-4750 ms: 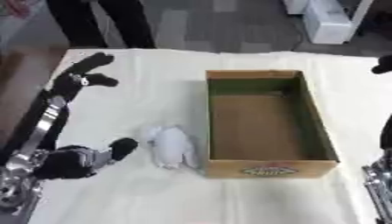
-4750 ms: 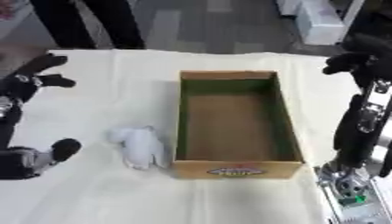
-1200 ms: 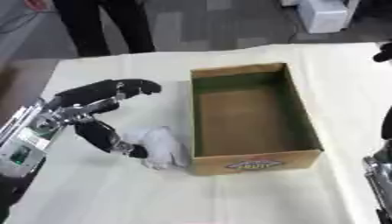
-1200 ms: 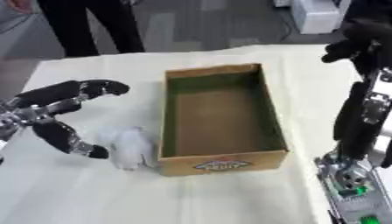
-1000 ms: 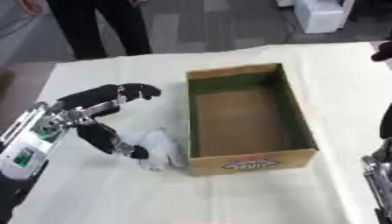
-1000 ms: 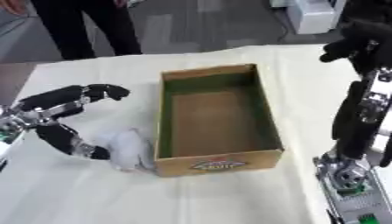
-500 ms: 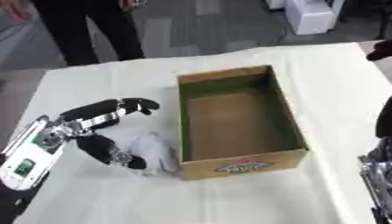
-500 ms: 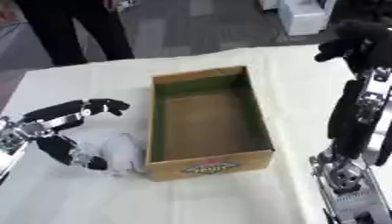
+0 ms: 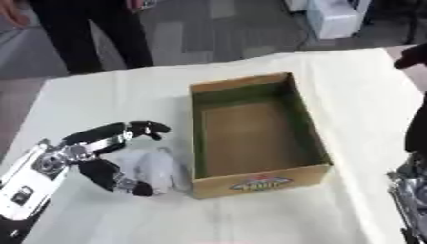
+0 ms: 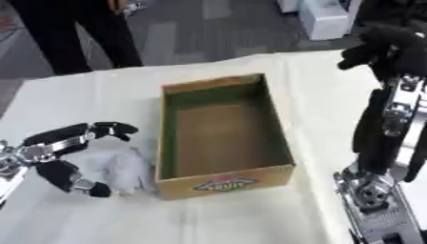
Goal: Pick up objects on the table and place them in the box.
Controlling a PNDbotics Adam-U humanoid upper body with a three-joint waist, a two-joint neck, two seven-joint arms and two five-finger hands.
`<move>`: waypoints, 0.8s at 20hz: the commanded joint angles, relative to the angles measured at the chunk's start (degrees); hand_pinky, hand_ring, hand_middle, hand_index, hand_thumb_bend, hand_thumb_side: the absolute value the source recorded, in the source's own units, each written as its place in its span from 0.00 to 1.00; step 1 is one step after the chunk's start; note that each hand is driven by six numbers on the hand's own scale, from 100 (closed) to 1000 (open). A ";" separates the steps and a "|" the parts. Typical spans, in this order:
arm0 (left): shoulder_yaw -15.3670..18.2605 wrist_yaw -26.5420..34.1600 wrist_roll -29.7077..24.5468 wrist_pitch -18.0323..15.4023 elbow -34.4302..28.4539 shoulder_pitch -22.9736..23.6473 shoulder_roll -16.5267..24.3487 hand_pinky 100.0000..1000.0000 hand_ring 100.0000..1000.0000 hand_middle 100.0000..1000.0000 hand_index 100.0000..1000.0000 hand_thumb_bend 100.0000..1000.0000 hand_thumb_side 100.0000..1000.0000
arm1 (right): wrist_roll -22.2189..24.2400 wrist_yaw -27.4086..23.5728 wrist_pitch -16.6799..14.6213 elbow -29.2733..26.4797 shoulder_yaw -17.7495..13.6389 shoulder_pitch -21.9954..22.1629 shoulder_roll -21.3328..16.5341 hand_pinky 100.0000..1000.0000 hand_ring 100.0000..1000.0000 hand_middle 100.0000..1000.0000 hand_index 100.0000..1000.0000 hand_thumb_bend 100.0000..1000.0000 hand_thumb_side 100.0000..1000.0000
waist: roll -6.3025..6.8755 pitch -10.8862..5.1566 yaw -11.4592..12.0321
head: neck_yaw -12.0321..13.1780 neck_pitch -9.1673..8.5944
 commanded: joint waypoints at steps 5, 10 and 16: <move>1.60 0.43 2.12 0.23 1.82 -0.11 1.00 1.00 0.87 0.93 1.00 0.65 0.69 | 0.02 -0.05 -0.07 -0.76 -0.13 -0.88 -0.33 0.35 0.43 0.50 0.62 0.00 0.84 | -0.14 -1.19 0.20 | -0.52 0.17; 2.00 -1.06 4.66 -1.01 3.36 -0.63 0.67 1.00 0.88 0.93 1.00 0.65 0.69 | -0.02 -0.03 -0.09 -0.76 -0.13 -0.91 -0.21 0.35 0.43 0.50 0.62 0.00 0.84 | -0.22 -1.08 0.06 | -0.51 0.26; 1.77 -2.83 5.33 -2.08 5.19 -1.73 0.73 1.00 0.88 0.93 1.00 0.65 0.70 | 0.11 -0.17 -0.29 -0.76 0.11 -1.69 0.11 0.35 0.43 0.50 0.62 0.00 0.84 | -0.22 -0.38 -0.76 | -0.13 -0.01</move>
